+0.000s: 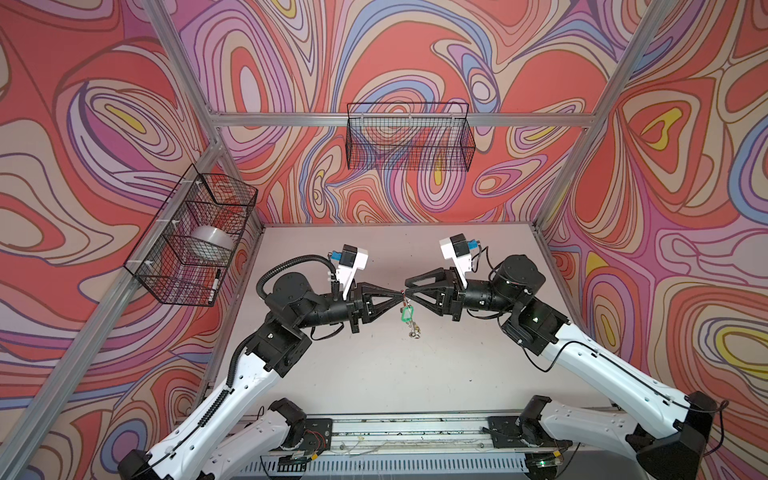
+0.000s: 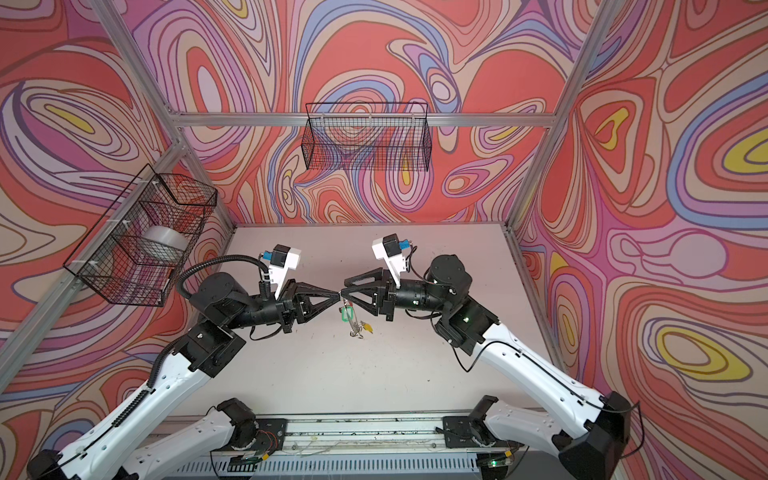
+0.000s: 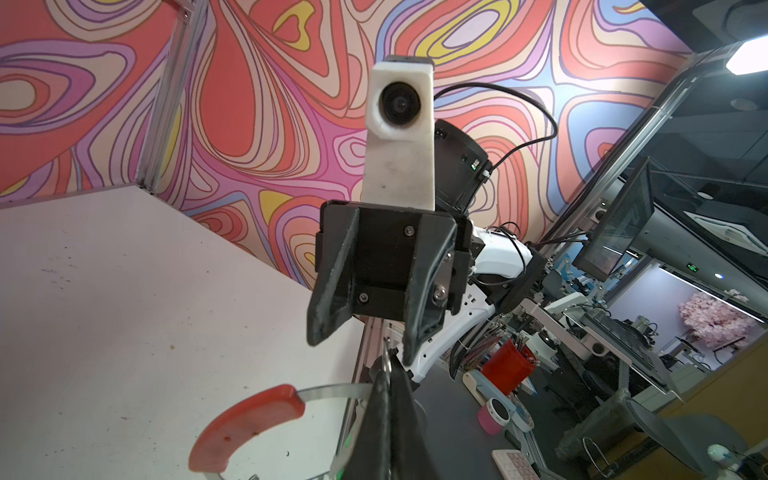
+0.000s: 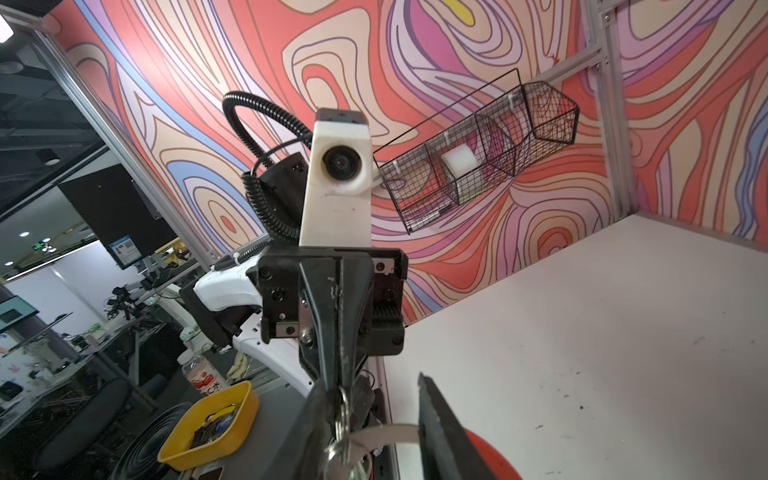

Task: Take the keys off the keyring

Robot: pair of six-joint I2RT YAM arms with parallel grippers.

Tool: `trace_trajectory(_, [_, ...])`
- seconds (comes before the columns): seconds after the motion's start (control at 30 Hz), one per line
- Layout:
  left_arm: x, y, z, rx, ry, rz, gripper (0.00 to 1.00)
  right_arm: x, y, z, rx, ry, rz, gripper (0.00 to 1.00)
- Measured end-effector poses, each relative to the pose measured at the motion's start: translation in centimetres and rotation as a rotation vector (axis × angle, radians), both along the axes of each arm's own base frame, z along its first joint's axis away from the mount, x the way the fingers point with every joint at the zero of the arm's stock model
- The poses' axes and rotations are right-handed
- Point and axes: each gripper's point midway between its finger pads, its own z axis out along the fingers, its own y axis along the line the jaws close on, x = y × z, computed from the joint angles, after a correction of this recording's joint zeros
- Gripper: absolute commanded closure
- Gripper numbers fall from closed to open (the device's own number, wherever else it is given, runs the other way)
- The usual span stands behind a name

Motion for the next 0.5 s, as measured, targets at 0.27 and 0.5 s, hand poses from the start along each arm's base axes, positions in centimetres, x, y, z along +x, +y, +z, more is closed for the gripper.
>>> trace_trajectory(0.27, [0.6,0.8,0.4,-0.090,-0.020,0.074,1.00,0.6,-0.6,1.4,0.066,0.043,-0.055,0.47])
trace_trajectory(0.5, [0.8,1.6,1.7,-0.188,-0.056,0.117,1.00,0.5,-0.3,1.9,0.103,0.064,-0.038,0.53])
